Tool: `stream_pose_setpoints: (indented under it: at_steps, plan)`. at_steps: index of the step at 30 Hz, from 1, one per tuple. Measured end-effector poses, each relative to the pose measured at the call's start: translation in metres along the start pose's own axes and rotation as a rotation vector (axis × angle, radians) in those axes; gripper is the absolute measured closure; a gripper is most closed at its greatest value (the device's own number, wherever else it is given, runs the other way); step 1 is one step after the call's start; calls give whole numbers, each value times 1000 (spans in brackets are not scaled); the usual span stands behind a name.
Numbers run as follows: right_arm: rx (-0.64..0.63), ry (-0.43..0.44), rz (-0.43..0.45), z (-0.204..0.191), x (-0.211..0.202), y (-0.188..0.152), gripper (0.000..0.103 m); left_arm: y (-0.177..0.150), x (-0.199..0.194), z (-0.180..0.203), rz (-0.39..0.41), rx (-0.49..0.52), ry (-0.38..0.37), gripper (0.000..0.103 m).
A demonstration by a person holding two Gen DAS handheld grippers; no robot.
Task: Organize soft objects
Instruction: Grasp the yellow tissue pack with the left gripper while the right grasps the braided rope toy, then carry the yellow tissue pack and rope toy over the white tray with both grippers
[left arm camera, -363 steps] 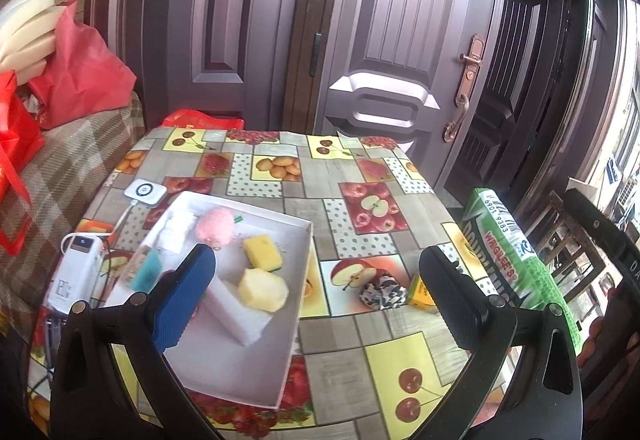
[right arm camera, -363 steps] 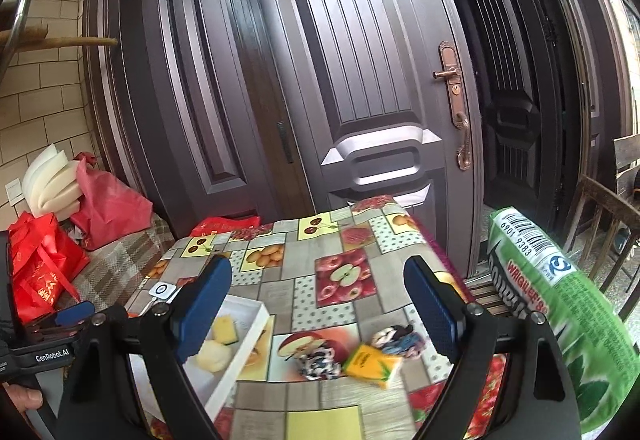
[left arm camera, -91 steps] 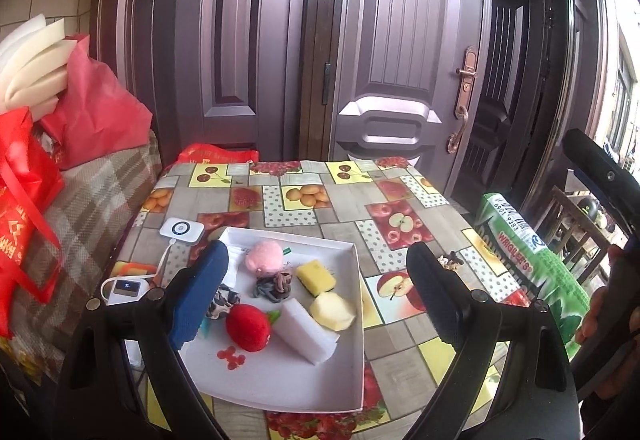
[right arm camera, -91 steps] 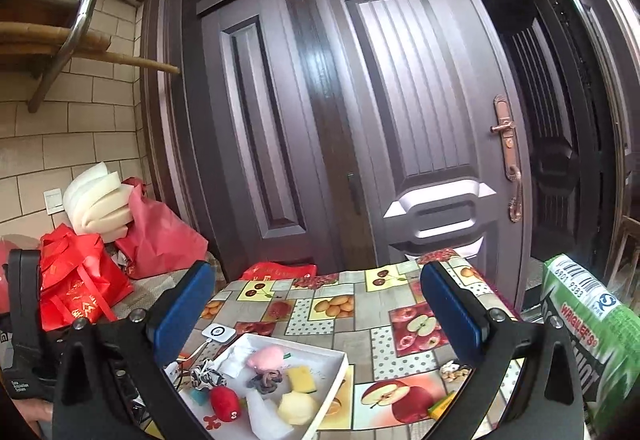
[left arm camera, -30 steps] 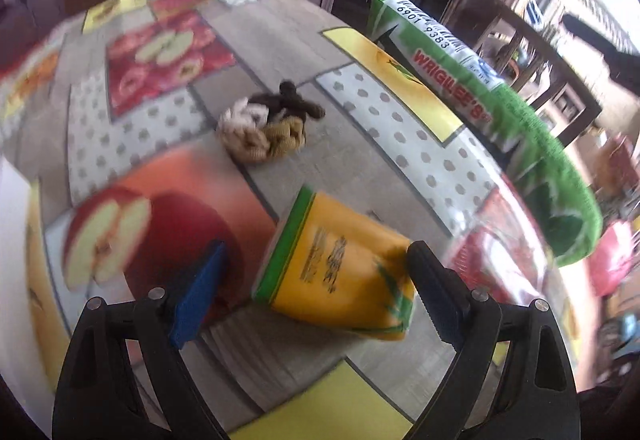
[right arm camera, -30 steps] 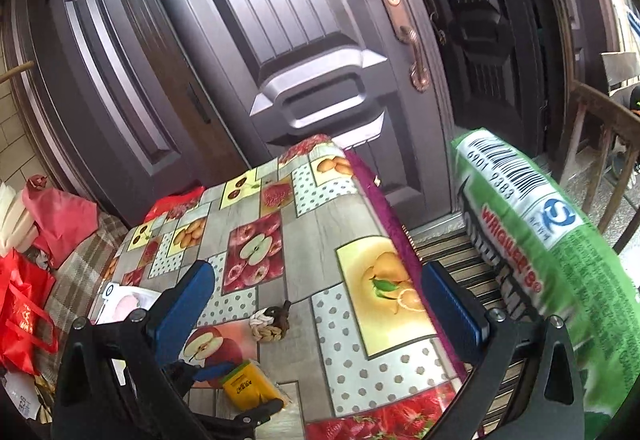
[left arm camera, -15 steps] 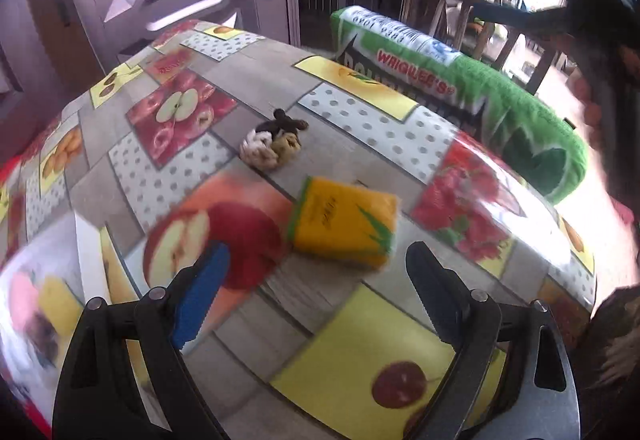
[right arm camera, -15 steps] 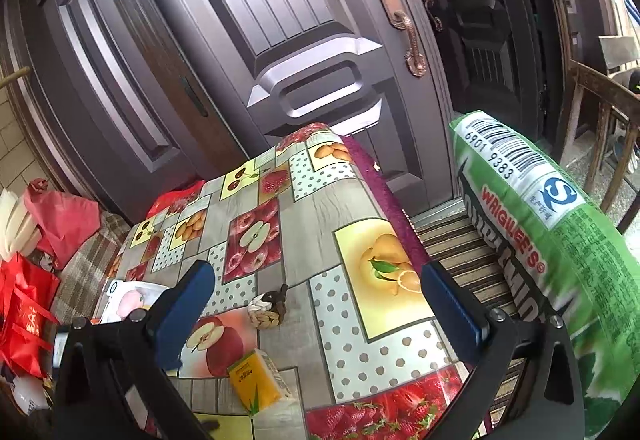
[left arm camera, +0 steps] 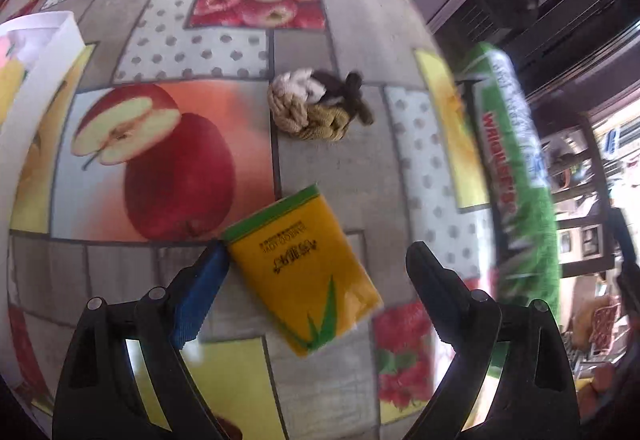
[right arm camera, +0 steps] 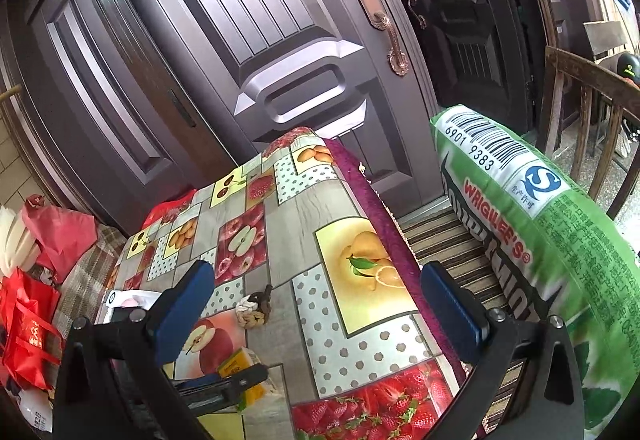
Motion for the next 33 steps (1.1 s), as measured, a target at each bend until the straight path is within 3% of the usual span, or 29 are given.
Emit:
stream_pose_setpoints:
  at_steps: [2,3,4,6,9,13,16,19,22,25,27,33]
  plan:
    - [-12,8,0,-4,3,4,0,-2,-3,3,26,39,11,17]
    - [-28,15,3,-8,4,7,0,-4,-4,5,21,58,-6,35]
    - [-61,19,3,-14,9,10,0,-6,-6,4,15,71,-30,45]
    - [-134,16,-20,-25,23,11,0,-9,-9,-6,12,68,-56,47]
    - [-280,-12,-157,-45,73,-5,0,-17,-21,-31,36,47,-61,49]
    - [-454,-46,-266,-73,129,-35,0,-28,-36,-69,73,-6,-50,49]
    - [-515,-49,-309,-92,161,-49,0,-36,-48,-92,105,-39,-41,49]
    - [-571,-107,-315,-105,188,-53,1,-42,-57,-104,133,-62,-41,49]
    - [-627,-170,-372,-106,208,-63,17,-44,-62,-109,153,-55,-38,49]
    - [-686,-189,-378,-107,210,-74,50,-42,-66,-106,171,-35,-34,49]
    - [-711,-160,-379,-109,202,-80,63,-40,-69,-102,180,-21,-33,49]
    - [-595,-34,-276,-116,141,-66,69,-32,-95,-83,252,61,-20,49]
Point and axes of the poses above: each gripper's, at about its wrist camera, not at the fingertips, and x roughly the way its jaws point, z to its right, y to its top, the point moved 10 cm from there along x, roughly the way its jaws point, and after that the axes turned 14 degrees about -z, right-handed, at the moved point
